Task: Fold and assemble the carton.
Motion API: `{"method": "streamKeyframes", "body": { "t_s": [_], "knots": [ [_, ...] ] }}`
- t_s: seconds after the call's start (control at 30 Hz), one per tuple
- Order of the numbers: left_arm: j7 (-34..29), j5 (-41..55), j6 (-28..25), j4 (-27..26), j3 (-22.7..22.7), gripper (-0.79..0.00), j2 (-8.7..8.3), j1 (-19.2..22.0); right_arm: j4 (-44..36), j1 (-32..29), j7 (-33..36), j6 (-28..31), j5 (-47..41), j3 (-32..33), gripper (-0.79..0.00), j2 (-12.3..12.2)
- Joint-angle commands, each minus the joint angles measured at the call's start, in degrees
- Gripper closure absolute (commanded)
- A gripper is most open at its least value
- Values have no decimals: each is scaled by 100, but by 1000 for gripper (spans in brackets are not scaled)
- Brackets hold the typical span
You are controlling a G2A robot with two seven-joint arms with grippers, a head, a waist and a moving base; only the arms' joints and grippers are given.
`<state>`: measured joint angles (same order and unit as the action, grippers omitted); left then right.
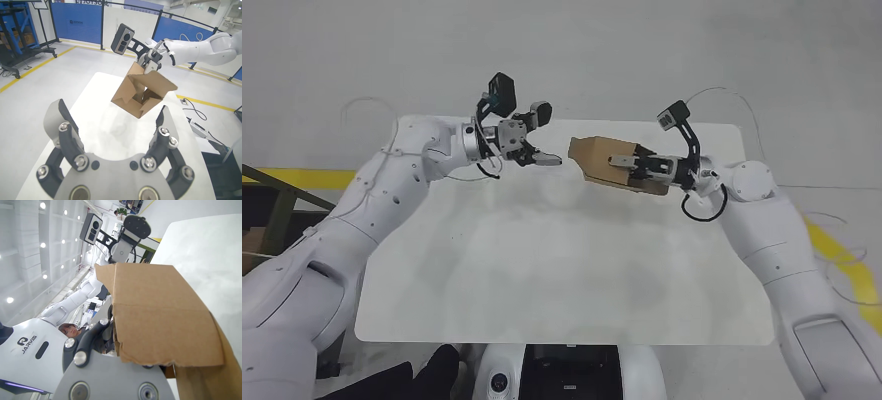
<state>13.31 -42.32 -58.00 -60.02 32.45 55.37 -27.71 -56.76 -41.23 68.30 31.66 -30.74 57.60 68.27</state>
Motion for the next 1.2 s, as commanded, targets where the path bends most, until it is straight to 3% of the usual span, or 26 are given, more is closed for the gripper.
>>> {"method": "streamKeyframes", "body": {
  "t_s": [0.0,0.13,0.23,0.4,0.6,0.73,1.0,1.17],
  "knots": [
    [67,-17,0,-150,117,-785,-90,-85,-28,-16,-248,-64,293,0,0,-8],
    [111,-174,0,-670,404,-785,-306,-242,-123,-41,-685,-266,823,-41,0,-14],
    [-308,2,40,-1101,671,-785,-431,-239,-232,-66,-777,-373,978,-91,0,-5],
    [-1435,657,1003,-1786,806,-785,-427,-181,-424,-78,-864,-487,1213,-176,0,12],
    [-2037,379,1701,-2266,1233,-785,-600,-645,-663,-136,-1026,-551,1401,-188,0,15],
    [-2275,697,1740,-2122,1434,-785,-640,-811,-705,-199,-998,-544,1290,-102,0,-2],
    [-2950,1682,1015,-1100,1403,-785,-564,-759,-662,-295,-785,-232,935,160,0,-54],
    [-2981,1713,993,-1055,1393,-785,-555,-742,-668,-303,-798,-142,965,193,0,-63]
  ]
}}
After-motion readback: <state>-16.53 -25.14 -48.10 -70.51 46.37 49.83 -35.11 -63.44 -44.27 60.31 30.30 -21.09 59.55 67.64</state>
